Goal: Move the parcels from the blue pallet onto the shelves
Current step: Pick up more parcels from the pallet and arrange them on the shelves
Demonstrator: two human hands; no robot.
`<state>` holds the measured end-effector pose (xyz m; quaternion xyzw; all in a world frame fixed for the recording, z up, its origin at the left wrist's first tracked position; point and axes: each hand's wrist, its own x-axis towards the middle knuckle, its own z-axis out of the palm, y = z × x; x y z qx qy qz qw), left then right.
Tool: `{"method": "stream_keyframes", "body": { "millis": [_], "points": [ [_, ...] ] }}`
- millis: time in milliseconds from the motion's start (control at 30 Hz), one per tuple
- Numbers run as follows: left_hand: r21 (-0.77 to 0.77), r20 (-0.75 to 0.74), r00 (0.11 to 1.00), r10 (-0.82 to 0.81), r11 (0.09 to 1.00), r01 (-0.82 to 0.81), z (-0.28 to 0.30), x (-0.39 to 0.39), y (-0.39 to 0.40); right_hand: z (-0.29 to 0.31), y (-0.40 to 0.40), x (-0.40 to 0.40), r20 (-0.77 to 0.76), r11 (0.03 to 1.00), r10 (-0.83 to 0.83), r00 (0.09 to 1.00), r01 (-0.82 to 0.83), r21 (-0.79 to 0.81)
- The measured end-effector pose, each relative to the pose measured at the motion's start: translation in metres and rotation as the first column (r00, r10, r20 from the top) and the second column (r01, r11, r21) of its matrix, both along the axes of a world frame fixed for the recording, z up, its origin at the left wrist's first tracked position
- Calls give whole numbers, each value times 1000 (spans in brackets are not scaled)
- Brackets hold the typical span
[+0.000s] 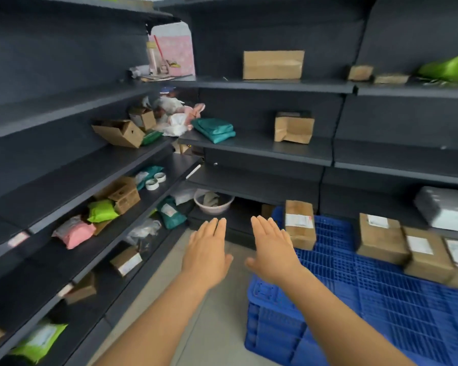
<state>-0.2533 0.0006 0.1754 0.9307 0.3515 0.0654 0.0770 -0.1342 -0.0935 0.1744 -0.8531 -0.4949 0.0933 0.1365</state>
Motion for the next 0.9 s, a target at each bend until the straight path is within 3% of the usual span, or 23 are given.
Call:
{"method": "stream_keyframes", "body": {
  "millis": [267, 533, 900],
  "points": [
    [-74, 1, 984, -179, 981, 179, -25, 108, -44, -35, -64, 88, -43, 981, -194, 980, 194, 2],
    [-170, -4, 960, -281, 946, 276, -67, 202, -46, -69, -87, 169, -153, 921, -385, 910, 368, -129],
    [-420, -92, 981, -169, 900, 116, -176, 340, 46, -156, -4, 300, -369, 861, -509, 778, 472, -191]
  ]
}}
